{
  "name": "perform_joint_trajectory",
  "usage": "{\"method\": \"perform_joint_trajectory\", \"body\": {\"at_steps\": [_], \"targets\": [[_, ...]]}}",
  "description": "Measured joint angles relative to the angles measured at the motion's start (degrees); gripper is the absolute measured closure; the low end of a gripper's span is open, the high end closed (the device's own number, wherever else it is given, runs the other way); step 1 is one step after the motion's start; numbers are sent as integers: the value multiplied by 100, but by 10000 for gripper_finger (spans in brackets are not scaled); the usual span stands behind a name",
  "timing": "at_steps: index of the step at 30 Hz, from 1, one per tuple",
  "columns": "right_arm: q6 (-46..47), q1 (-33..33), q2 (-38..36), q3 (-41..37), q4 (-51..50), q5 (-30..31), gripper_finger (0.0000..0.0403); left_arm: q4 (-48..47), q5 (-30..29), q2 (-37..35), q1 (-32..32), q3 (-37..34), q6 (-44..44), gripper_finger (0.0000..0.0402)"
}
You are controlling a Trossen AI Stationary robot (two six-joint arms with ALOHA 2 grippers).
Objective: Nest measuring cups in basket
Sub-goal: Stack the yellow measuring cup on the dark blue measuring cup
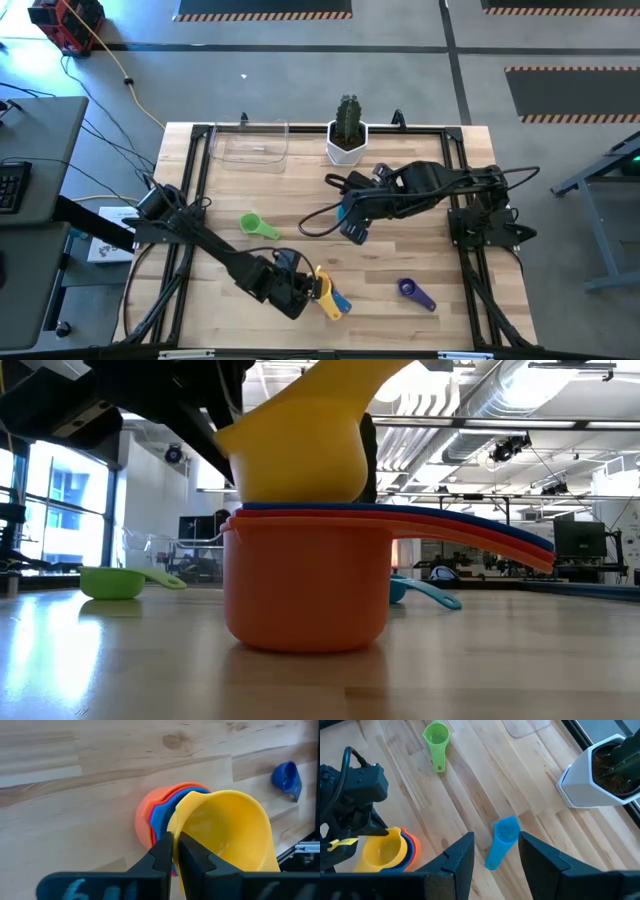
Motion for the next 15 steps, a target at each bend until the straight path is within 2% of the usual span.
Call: {"method": "perform_joint_trajectory", "body": {"at_steps": [15], "targets": [[-69,0,0,0,0,4,258,-3,165,0,172,0,7,349]]}}
